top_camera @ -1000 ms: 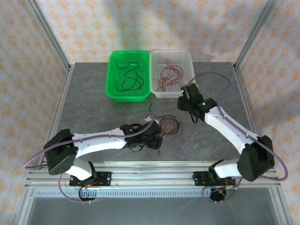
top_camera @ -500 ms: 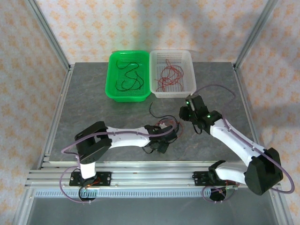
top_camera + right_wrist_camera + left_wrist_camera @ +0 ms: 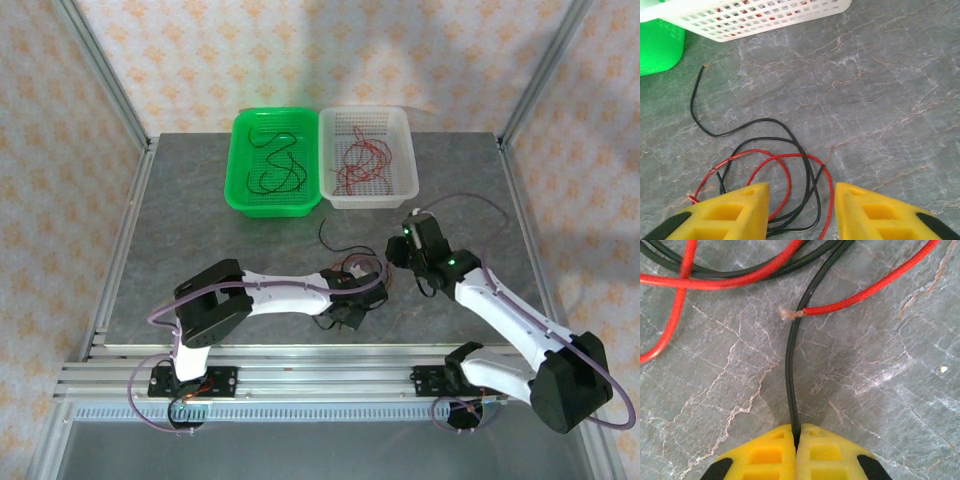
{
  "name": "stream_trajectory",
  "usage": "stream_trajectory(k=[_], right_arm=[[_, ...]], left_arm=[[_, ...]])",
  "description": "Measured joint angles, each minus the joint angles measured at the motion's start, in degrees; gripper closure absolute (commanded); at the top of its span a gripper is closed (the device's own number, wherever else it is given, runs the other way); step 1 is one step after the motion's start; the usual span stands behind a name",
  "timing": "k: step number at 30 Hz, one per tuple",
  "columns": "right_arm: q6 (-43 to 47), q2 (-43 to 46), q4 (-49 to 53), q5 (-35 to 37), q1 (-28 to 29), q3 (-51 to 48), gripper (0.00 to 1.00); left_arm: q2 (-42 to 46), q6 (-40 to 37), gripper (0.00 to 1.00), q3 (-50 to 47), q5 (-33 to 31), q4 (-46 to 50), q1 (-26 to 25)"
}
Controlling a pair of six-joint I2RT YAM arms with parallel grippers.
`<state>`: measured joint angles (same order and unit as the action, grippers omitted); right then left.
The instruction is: Untangle the cables
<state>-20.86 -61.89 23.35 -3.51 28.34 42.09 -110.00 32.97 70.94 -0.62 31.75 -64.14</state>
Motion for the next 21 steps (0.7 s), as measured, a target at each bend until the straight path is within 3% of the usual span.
stream_trajectory(k=[8, 21], right_arm=[[-3.9, 0.7, -4.7, -4.4, 0.0, -5.4, 0.60], [-16.9, -0.3, -20.0, -15.0, 0.0, -17.3, 0.56]], left_arm=[[0.3, -0.3, 1.00, 1.2, -3.0, 2.3, 0.6], [10.3, -1.6, 1.00, 9.2, -4.8, 6.5, 0.9]])
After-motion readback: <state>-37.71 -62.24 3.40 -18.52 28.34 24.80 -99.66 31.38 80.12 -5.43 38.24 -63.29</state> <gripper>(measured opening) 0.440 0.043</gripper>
